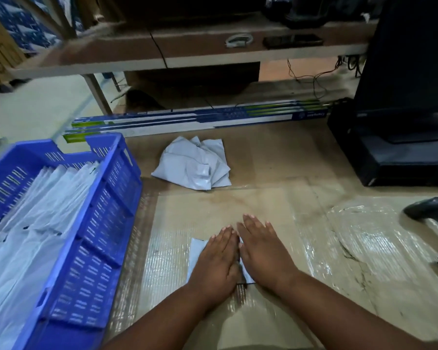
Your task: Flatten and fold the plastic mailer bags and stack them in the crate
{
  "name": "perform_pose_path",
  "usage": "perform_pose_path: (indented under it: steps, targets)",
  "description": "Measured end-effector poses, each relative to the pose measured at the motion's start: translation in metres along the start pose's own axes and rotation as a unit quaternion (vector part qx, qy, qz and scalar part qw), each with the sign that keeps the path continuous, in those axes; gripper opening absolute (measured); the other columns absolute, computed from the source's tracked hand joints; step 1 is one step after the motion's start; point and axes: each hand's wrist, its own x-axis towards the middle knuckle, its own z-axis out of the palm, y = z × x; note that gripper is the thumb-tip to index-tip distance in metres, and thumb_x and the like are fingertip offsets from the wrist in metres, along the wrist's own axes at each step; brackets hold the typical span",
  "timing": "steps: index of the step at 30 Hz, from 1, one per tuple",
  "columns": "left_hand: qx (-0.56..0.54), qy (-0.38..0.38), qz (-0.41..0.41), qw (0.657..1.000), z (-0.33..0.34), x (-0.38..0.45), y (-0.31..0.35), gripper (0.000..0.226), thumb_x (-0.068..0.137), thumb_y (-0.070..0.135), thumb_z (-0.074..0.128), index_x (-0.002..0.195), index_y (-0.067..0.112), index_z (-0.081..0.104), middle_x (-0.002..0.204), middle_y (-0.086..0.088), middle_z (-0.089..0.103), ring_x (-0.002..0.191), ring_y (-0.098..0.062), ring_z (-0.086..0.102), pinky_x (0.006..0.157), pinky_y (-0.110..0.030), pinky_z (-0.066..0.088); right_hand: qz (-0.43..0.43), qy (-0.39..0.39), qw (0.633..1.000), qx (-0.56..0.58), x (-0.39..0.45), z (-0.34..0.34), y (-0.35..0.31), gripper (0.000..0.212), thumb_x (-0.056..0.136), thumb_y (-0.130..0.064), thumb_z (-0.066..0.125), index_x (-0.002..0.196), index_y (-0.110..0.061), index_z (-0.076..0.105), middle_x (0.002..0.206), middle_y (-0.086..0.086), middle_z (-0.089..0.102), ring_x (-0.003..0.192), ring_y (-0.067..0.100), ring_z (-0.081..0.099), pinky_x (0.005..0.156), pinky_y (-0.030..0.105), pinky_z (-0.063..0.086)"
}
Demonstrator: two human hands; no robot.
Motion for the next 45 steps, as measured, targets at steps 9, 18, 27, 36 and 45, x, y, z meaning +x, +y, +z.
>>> perform_pose_path:
  steps: [9, 18, 27, 36, 45]
  targets:
    - [0.203, 0.023, 0.037, 0.978, -0.008, -0.011, -0.015, 0.065, 0.105, 0.043, 0.044, 0.158, 0.005, 0.045, 0.166, -0.015, 0.041, 0.157, -0.032, 0.034, 0.126, -0.055, 0.029, 0.024, 0.013, 0.999, -0.034, -0.009, 0.033, 0.002, 0.067, 0.106, -0.063, 0.022, 0.165, -0.033, 0.032, 0.175, 0.012, 0.018, 0.162, 0.031, 0.014, 0.126, 0.062, 0.016]
    - [0.148, 0.017, 0.024, 0.989, 0.005, -0.016, -0.028, 0.070, 0.110, 0.046, 0.032, 0.168, 0.009, 0.020, 0.177, -0.011, 0.009, 0.165, -0.024, 0.005, 0.131, -0.051, 0.016, 0.019, 0.030, 0.999, -0.024, -0.008, 0.042, 0.004, 0.068, 0.106, -0.062, 0.020, 0.168, -0.032, 0.022, 0.177, 0.011, 0.008, 0.163, 0.030, 0.004, 0.128, 0.059, 0.012]
    - [-0.042, 0.023, 0.018, 0.999, -0.004, -0.021, -0.043, 0.066, 0.111, 0.040, 0.032, 0.170, 0.017, 0.014, 0.178, 0.005, 0.002, 0.163, -0.005, 0.000, 0.133, -0.041, 0.010, 0.027, 0.015, 0.998, -0.055, -0.009, 0.032, 0.000, 0.072, 0.108, -0.062, 0.018, 0.168, -0.024, 0.020, 0.176, 0.011, 0.006, 0.163, 0.032, 0.006, 0.127, 0.062, 0.009]
    - [0.130, 0.097, 0.041, 0.986, -0.022, -0.041, -0.053, 0.065, 0.104, 0.037, 0.046, 0.161, 0.007, 0.040, 0.173, -0.014, 0.026, 0.162, -0.028, 0.020, 0.130, -0.050, 0.023, -0.051, -0.005, 0.997, -0.065, -0.012, 0.041, -0.038, 0.065, 0.108, -0.051, 0.030, 0.165, -0.022, 0.031, 0.176, 0.006, 0.018, 0.160, 0.033, 0.020, 0.125, 0.060, 0.021]
    - [0.158, 0.049, 0.031, 0.986, -0.006, -0.055, -0.062, 0.071, 0.105, 0.042, 0.041, 0.165, 0.007, 0.030, 0.175, -0.014, 0.019, 0.164, -0.028, 0.013, 0.128, -0.051, 0.021, -0.040, -0.018, 0.996, -0.084, -0.012, 0.037, -0.040, 0.066, 0.108, -0.053, 0.027, 0.165, -0.021, 0.031, 0.176, 0.006, 0.017, 0.161, 0.034, 0.018, 0.126, 0.064, 0.013]
